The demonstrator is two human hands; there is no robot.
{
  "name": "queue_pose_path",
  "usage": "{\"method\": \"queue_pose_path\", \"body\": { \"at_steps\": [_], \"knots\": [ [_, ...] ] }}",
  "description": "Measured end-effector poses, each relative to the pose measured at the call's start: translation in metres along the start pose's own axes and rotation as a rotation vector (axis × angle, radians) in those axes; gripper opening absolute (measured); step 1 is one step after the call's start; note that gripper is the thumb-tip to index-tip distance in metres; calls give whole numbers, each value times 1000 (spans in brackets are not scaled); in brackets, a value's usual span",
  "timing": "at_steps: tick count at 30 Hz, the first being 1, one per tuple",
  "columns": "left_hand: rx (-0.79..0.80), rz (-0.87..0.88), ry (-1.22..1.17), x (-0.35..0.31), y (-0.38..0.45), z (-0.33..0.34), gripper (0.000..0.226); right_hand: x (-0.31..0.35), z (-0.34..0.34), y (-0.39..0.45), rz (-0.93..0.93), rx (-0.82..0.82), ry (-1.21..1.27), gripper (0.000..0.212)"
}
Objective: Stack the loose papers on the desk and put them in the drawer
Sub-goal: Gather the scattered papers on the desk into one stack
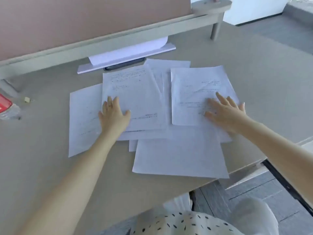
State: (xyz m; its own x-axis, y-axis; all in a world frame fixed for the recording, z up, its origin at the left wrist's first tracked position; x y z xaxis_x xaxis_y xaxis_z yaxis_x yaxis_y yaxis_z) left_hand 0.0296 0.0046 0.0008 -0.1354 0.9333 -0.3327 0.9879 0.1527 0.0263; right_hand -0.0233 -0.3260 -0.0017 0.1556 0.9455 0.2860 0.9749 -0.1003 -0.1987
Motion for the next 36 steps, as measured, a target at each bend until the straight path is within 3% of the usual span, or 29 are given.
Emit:
{"method": "queue_pose_path", "body": {
  "at_steps": [3, 9, 15, 20, 24, 26, 29, 33, 36],
  "knots": [
    [26, -140, -40, 37, -2, -9, 78, 13, 7, -15, -6, -102, -66, 60],
    [195, -134, -123, 57, -17, -33, 93, 55, 23, -49, 16, -97, -12, 58],
    [325, -14, -91, 64, -15, -39, 74, 81, 39, -70, -22, -69, 11, 60],
    [291, 90, -108, 60, -13, -30, 57, 100, 40, -60, -96, -36, 52, 58],
    [139, 4, -348, 50, 6, -35, 56, 133, 36, -28, -168, -19, 19, 58],
    [167, -121, -549, 48, 21, -38, 55, 141, 29, -8, -193, -32, 28, 57],
    [268, -233, -828, 38, 43, -41, 17, 124, 12, 16, -156, -125, 141, 55],
    [340, -179, -677, 18, 55, -32, 12, 78, 7, 31, -61, -178, 289, 56],
    [357, -63, -568, -7, 47, -22, 7, 66, 9, 34, -111, -188, 358, 51]
  ]
}}
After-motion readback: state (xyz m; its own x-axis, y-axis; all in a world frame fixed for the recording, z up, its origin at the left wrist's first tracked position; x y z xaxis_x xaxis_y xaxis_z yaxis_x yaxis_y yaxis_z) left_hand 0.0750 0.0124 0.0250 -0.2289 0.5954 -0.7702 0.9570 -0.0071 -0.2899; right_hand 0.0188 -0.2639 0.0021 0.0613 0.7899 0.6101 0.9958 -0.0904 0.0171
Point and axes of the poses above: each hand's wrist, its own y-axis towards the middle knuckle, its own z-axis out of the palm, x = y × z, the point moved 3 cm from there along y, towards the middle knuckle, and after that the axes turned 2 degrees about y, right-handed, at the moved point
